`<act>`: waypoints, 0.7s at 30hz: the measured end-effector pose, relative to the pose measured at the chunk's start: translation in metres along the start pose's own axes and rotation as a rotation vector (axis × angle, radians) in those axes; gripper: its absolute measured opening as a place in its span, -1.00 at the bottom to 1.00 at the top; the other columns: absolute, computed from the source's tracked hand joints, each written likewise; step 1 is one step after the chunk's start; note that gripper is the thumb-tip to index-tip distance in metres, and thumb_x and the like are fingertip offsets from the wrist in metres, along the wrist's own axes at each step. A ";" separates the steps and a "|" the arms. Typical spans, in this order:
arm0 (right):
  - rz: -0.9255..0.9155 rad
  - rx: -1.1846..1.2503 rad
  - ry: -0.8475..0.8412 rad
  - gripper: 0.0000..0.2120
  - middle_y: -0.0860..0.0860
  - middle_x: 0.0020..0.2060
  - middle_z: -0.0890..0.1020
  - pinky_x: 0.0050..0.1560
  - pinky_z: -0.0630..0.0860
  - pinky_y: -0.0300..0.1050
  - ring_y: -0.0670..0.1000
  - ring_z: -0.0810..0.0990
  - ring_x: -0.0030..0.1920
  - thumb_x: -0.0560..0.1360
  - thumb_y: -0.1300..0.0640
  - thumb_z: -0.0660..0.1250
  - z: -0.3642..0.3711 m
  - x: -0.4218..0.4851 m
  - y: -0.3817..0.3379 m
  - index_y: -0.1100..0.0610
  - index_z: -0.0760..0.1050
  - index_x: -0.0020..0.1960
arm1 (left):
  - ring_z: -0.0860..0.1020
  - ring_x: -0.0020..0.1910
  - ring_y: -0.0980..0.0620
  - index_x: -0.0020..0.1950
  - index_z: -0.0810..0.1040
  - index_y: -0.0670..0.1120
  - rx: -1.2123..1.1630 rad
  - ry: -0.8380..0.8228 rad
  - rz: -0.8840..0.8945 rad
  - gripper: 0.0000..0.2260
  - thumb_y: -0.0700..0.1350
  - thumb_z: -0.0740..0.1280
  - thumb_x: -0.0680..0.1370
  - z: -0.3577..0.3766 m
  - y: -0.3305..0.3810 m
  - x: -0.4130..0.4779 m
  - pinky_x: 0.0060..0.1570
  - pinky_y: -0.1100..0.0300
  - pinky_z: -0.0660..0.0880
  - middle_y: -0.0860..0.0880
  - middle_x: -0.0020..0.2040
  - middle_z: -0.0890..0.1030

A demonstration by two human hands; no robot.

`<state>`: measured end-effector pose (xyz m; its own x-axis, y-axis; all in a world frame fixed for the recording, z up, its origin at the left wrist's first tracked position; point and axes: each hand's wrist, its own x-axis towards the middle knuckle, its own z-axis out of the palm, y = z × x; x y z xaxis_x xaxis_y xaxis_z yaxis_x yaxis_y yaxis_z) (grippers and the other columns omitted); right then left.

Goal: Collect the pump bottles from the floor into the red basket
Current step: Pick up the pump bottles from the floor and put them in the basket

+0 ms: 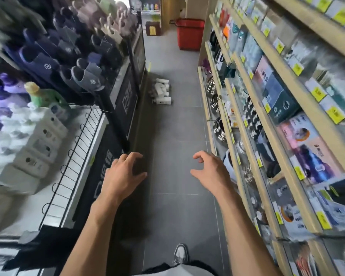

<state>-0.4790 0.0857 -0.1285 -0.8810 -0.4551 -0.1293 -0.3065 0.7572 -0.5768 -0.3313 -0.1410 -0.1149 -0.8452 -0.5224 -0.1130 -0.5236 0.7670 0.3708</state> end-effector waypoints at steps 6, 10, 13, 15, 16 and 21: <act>-0.029 -0.012 -0.010 -0.64 -0.10 0.12 0.59 0.14 0.50 -0.01 0.03 0.51 0.16 0.45 0.07 0.46 -0.005 0.068 -0.008 -0.07 0.50 0.21 | 0.46 0.28 -0.03 0.45 0.37 0.17 -0.016 0.003 0.009 -0.48 0.14 0.45 0.53 -0.002 0.006 0.059 0.17 -0.01 0.47 0.03 0.29 0.51; -0.018 -0.024 -0.021 -0.64 -0.11 0.13 0.58 0.15 0.49 0.02 0.02 0.50 0.18 0.45 0.07 0.46 -0.003 0.102 -0.020 -0.08 0.50 0.22 | 0.45 0.28 -0.04 0.45 0.38 0.16 -0.035 0.002 0.005 -0.47 0.13 0.46 0.52 -0.008 0.001 0.098 0.19 -0.03 0.48 0.04 0.29 0.50; -0.007 -0.033 0.001 -0.63 -0.11 0.11 0.59 0.14 0.48 0.00 0.03 0.50 0.19 0.43 0.08 0.47 -0.001 0.126 -0.031 -0.08 0.51 0.20 | 0.47 0.25 -0.06 0.43 0.40 0.16 -0.061 -0.008 0.028 -0.48 0.12 0.48 0.51 -0.014 -0.004 0.132 0.16 -0.09 0.49 0.04 0.27 0.51; 0.002 -0.048 0.014 -0.63 -0.10 0.10 0.60 0.13 0.48 0.00 0.03 0.52 0.19 0.41 0.10 0.48 -0.001 0.140 -0.038 -0.07 0.52 0.19 | 0.48 0.19 -0.07 0.41 0.41 0.15 -0.063 -0.021 0.051 -0.48 0.11 0.49 0.50 -0.019 -0.009 0.153 0.12 -0.09 0.50 0.04 0.25 0.52; 0.009 -0.051 0.016 -0.63 -0.09 0.10 0.60 0.12 0.48 -0.01 0.03 0.53 0.18 0.41 0.10 0.49 -0.001 0.147 -0.042 -0.06 0.53 0.19 | 0.49 0.16 -0.07 0.41 0.41 0.16 -0.068 -0.020 0.061 -0.47 0.11 0.50 0.49 -0.022 -0.013 0.162 0.10 -0.08 0.51 0.05 0.23 0.52; 0.016 -0.048 0.056 -0.62 -0.10 0.07 0.59 0.10 0.50 -0.02 0.02 0.55 0.16 0.39 0.09 0.51 0.002 0.192 -0.070 -0.07 0.52 0.18 | 0.48 0.22 -0.04 0.42 0.38 0.19 -0.054 -0.015 0.090 -0.45 0.16 0.48 0.48 -0.042 -0.033 0.213 0.15 -0.07 0.48 0.07 0.25 0.51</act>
<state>-0.6259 -0.0551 -0.1144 -0.9042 -0.4169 -0.0926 -0.3078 0.7866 -0.5353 -0.4898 -0.2935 -0.1123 -0.8901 -0.4467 -0.0908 -0.4398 0.7890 0.4291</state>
